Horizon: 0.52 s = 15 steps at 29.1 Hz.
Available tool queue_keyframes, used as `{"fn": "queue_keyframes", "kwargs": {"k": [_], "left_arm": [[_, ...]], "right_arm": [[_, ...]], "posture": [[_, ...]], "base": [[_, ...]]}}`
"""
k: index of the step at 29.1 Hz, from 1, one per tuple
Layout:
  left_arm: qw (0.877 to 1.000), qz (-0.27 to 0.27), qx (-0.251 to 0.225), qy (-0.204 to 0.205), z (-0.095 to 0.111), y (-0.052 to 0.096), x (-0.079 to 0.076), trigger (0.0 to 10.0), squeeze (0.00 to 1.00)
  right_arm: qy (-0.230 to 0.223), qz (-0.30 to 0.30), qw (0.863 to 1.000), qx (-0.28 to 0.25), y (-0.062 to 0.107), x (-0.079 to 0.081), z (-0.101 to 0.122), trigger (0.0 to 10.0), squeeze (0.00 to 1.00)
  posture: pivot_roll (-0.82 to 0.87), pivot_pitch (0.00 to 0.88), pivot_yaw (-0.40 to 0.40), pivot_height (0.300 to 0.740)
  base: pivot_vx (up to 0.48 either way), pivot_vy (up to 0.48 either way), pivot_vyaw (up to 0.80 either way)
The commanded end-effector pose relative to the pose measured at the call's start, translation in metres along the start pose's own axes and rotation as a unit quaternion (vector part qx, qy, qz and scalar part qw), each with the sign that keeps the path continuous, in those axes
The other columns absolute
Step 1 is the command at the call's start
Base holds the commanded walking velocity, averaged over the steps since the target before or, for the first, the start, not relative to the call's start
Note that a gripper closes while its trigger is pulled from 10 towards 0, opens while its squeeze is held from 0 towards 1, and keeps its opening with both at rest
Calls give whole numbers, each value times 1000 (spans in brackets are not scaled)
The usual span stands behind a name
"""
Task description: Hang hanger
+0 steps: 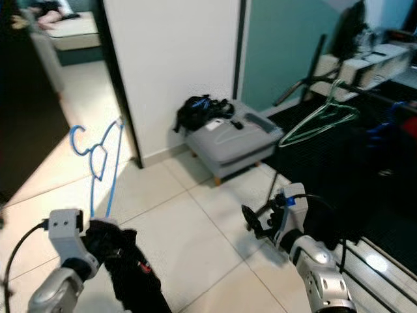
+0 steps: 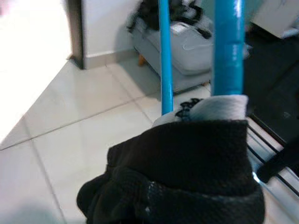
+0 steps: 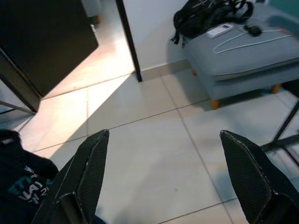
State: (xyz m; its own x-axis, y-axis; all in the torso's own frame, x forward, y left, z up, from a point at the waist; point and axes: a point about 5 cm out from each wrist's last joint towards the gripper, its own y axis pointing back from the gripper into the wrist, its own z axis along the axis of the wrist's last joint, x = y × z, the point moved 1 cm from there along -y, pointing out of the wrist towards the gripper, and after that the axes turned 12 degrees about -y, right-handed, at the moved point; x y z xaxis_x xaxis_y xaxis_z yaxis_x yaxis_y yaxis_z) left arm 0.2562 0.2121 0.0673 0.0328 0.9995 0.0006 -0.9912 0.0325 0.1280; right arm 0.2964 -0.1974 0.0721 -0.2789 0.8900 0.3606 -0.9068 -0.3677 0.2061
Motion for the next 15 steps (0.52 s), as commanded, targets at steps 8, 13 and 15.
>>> {"fn": "queue_keyframes", "kwargs": {"k": [8, 13, 15], "left_arm": [[1000, 12, -20, -5, 2, -13, -5, 10000, 0], [999, 11, -29, -16, 3, -16, -10, 10000, 0], [999, 10, -33, -19, 3, -19, -12, 10000, 0]], "right_arm": [[0, 8, 1000, -4, -11, 0, -1, 10000, 0], [-2, 19, 1000, 3, -13, 0, -1, 10000, 0], [-2, 26, 1000, 6, -15, 0, -1, 10000, 0]], "posture": [[171, 0, -80, 735], [180, 0, -112, 735], [179, 0, -141, 735]], "base": [[0, 0, 659], [0, 0, 651], [0, 0, 641]]}}
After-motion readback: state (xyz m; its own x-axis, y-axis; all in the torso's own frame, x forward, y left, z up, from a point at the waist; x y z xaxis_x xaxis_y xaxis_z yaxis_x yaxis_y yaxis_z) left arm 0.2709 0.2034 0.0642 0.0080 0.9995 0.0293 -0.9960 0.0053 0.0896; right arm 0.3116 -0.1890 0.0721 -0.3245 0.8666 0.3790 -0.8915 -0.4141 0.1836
